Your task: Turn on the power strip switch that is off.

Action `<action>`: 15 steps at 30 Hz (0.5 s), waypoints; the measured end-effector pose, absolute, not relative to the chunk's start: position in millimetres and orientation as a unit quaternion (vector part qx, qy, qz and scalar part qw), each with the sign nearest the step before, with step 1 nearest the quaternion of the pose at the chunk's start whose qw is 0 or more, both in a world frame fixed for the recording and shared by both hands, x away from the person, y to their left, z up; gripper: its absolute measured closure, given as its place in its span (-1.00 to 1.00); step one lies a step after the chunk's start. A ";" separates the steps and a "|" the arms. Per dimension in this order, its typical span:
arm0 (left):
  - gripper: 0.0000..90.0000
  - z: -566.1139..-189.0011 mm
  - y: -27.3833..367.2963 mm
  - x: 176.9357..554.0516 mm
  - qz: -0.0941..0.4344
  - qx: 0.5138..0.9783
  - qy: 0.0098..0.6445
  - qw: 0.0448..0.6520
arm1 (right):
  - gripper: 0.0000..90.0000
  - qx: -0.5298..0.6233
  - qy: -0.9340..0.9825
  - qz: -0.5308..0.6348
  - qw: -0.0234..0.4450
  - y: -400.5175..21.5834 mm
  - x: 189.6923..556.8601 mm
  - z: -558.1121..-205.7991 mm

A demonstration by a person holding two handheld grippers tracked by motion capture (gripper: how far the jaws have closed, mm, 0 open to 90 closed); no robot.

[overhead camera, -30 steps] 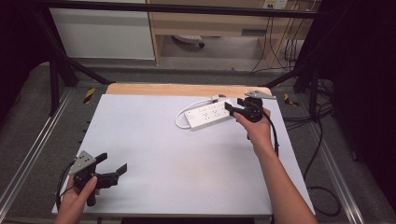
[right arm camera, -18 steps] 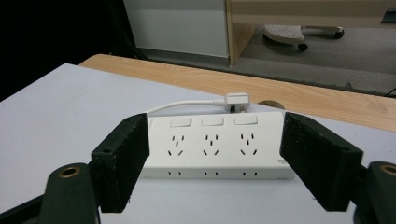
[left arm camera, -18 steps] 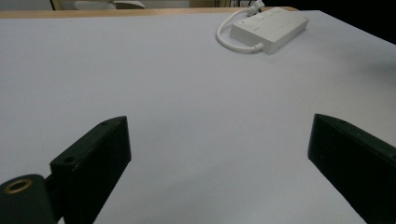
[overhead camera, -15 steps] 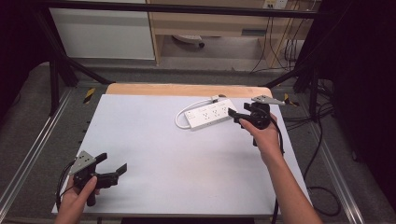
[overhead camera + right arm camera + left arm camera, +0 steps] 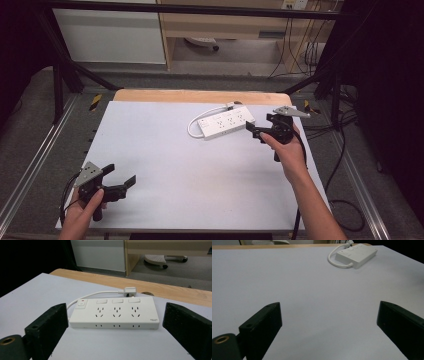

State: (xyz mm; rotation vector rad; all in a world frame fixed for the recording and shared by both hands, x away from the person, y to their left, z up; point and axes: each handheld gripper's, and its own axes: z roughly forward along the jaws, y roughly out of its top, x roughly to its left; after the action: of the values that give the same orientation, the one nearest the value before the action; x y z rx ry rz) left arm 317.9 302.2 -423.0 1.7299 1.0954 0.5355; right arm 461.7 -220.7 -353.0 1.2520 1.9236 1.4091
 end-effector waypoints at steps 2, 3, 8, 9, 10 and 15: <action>-0.87 -423.0 302.2 317.9 0.221 0.712 0.451 0.491 | -0.89 0.449 0.698 0.511 0.224 -222.0 458.5 -353.5; -0.87 -423.0 302.2 317.9 0.220 0.712 0.451 0.491 | -0.89 0.447 0.698 0.511 0.226 -222.9 456.8 -353.9; -0.87 -423.0 302.2 317.9 0.221 0.711 0.451 0.491 | -0.90 0.440 0.701 0.513 0.230 -226.7 446.5 -356.4; -0.87 -422.9 302.2 317.8 0.220 0.712 0.451 0.491 | -0.91 0.440 0.700 0.513 0.230 -227.5 444.3 -357.1; -0.87 -422.9 302.1 317.7 0.220 0.712 0.451 0.491 | -0.91 0.439 0.700 0.514 0.230 -228.6 441.9 -358.0; -0.87 -423.0 302.1 317.8 0.222 0.712 0.451 0.490 | -0.92 0.434 0.697 0.524 0.227 -233.9 429.5 -363.1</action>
State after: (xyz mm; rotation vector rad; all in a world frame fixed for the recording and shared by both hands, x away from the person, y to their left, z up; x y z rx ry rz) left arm 317.8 302.1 -423.0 1.7305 1.0952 0.5388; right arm 429.5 -233.9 -363.1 1.1963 1.9199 1.4442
